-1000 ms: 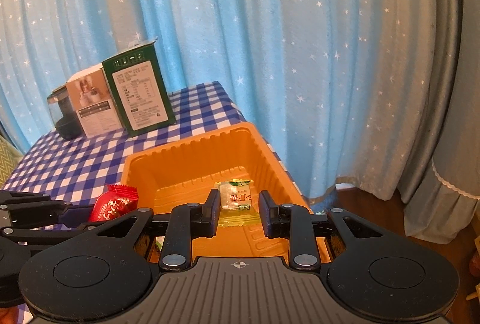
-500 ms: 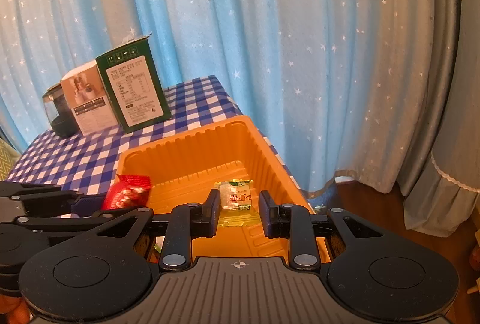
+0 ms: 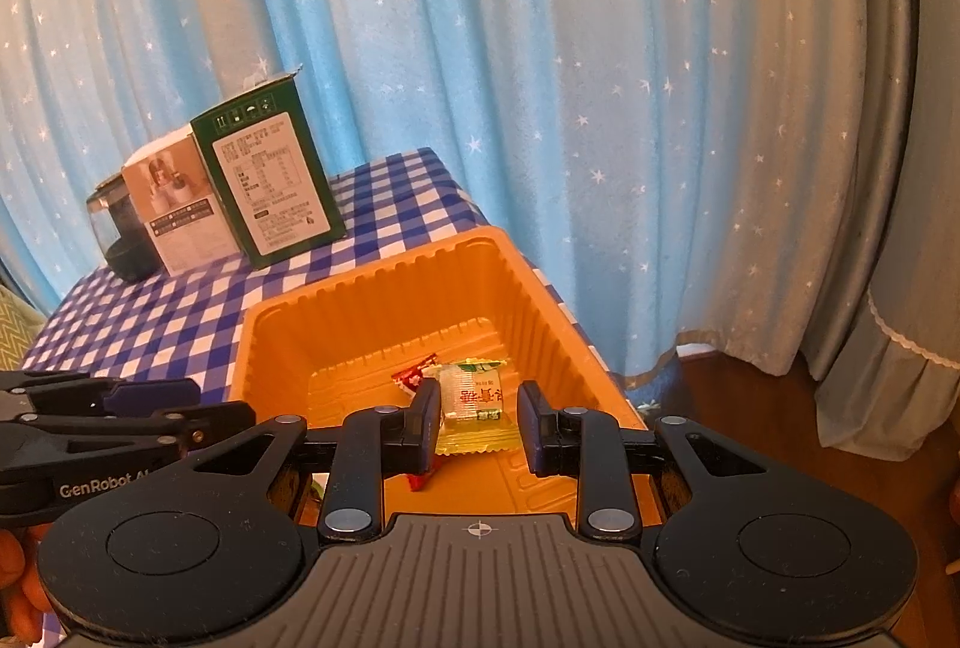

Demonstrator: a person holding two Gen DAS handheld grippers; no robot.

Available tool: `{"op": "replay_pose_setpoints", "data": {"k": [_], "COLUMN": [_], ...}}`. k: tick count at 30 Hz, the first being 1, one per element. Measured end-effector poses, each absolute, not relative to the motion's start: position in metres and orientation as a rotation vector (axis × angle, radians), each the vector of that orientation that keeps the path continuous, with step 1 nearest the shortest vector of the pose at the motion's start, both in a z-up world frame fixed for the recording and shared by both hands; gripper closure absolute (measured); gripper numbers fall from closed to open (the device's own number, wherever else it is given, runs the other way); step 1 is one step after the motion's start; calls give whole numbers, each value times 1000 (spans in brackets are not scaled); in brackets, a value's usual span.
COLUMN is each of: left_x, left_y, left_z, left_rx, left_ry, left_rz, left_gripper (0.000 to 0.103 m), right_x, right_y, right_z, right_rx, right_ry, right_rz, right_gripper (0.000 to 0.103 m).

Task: Organize snacks
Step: 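Open the left gripper to drop the red packet while the right gripper drops the yellow candy into the tray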

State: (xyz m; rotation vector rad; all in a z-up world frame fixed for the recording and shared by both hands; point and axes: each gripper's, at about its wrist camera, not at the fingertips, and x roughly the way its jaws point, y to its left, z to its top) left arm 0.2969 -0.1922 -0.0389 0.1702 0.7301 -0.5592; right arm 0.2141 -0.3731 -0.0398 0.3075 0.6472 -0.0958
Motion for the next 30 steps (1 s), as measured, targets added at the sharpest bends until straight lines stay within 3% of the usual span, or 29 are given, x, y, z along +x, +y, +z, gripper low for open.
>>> {"op": "replay_pose_setpoints", "data": {"k": [8, 9, 10, 12, 30], "left_x": [298, 298, 297, 297, 290], "left_y": [-183, -182, -180, -177, -155], "left_z": [-38, -38, -38, -38, -36], "left_rx": [168, 167, 166, 164, 156], "left_ry": [735, 735, 736, 739, 744], "left_rz": [-548, -548, -545, -538, -517], "left_gripper": [60, 59, 57, 54, 47], "right_x": [214, 215, 216, 215, 211], "right_y": [-374, -375, -376, -380, -365], "right_z": [-40, -40, -41, -42, -36], "right_rx": [371, 389, 406, 448, 399], "right_ry": [648, 649, 656, 648, 619], "right_rz": [-75, -70, -69, -67, -77], "right_gripper": [75, 71, 57, 42, 42]}}
